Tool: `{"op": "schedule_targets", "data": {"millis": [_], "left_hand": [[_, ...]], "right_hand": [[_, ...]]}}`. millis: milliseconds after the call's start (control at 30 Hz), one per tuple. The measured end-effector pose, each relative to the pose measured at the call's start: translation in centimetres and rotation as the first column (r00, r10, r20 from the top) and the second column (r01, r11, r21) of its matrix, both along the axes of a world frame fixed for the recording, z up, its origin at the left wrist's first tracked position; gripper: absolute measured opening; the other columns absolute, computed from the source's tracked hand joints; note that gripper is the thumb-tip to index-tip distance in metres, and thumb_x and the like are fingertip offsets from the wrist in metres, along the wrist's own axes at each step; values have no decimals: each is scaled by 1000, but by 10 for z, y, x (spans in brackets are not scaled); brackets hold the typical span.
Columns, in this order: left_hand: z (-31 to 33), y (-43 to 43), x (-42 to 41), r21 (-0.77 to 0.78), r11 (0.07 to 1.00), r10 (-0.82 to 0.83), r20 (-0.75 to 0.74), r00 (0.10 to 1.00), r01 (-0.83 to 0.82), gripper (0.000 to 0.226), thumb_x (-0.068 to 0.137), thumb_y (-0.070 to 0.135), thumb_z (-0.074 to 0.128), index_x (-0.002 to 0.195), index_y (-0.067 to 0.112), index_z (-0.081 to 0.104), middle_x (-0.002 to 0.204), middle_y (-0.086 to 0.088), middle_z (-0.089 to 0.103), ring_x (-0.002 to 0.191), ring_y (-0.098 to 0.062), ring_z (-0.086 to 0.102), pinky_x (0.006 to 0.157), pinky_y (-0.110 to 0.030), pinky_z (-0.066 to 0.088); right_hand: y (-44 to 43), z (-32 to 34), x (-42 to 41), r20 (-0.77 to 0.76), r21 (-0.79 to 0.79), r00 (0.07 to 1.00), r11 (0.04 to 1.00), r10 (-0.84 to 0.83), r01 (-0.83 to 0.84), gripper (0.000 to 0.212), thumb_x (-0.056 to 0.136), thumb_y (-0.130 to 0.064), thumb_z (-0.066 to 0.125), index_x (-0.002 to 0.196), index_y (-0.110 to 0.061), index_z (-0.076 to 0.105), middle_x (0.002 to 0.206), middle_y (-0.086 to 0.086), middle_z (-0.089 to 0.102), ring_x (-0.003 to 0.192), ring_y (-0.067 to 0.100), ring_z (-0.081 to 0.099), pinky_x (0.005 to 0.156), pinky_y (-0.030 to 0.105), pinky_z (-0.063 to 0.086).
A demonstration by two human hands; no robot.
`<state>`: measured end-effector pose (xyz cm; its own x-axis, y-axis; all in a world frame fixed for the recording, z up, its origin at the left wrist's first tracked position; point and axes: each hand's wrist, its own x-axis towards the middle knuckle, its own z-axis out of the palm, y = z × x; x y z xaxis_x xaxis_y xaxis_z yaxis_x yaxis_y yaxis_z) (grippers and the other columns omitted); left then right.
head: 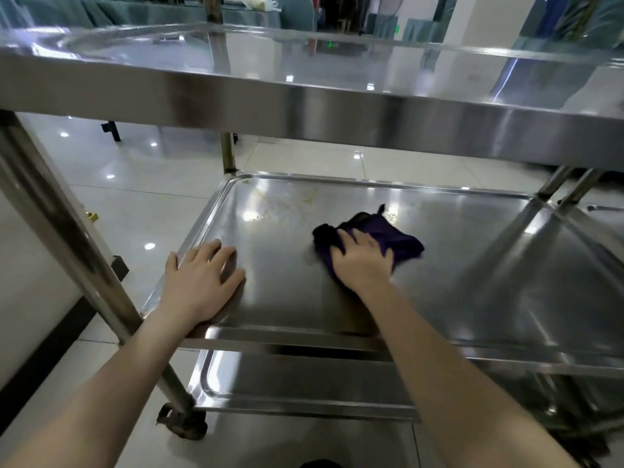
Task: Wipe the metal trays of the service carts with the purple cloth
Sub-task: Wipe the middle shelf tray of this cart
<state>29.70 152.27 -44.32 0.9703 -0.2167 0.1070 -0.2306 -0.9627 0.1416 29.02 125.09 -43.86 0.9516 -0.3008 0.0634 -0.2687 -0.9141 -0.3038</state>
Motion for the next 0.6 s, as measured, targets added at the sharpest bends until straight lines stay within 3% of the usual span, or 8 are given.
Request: {"op": "schedule_targets", "data": {"millis": [133,233,333,467,533,600], "left_hand": [[-4,4,4,3,1000,26,-10,1000,-26,48,97,51,29,144,39,32,156,8,25,142,-18,25,116,-52,13],[-4,8,4,-1,1000,18,-16,1000,-18,48,97,51,28,144,41,33,155,9,28,141,-17,28,115,-48,16],[4,10,4,-26,1000,8,-20,1000,-8,58,87,56,22,138,41,43,151,11,37,137,-17,36,111,-44,22],[6,9,8,-36,999,-1,42,999,3,53,87,51,28,130,35,54,141,7,50,133,-19,40,114,-46,17],[-1,8,12,-66,998,7,51,999,-4,40,94,45,38,129,33,55,142,7,49,137,-19,34,116,-49,12],[-4,9,14,-127,992,14,48,999,-8,35,95,41,43,126,33,57,140,8,49,137,-19,32,113,-50,18]], "right_hand": [[92,0,31,-104,74,950,955,295,-289,54,98,-52,30,150,-37,26,160,-5,17,147,20,11,116,56,2],[69,1,28,-80,79,945,947,317,-311,53,97,-53,32,148,-38,29,159,-6,21,146,18,16,117,51,5],[-14,4,4,-1,55,988,986,156,-156,49,97,-50,34,144,-37,37,153,-4,34,141,21,28,115,52,17],[-133,3,-39,29,-9,972,972,-234,234,49,98,-49,36,144,-35,39,152,-2,36,138,24,34,112,53,27],[-149,4,-40,-31,37,958,958,-284,285,50,98,-51,35,146,-36,34,155,-2,31,140,26,30,113,56,22],[-132,3,-27,-74,33,961,963,-266,269,52,99,-51,31,148,-36,29,157,-2,26,142,27,26,113,57,18]]}}
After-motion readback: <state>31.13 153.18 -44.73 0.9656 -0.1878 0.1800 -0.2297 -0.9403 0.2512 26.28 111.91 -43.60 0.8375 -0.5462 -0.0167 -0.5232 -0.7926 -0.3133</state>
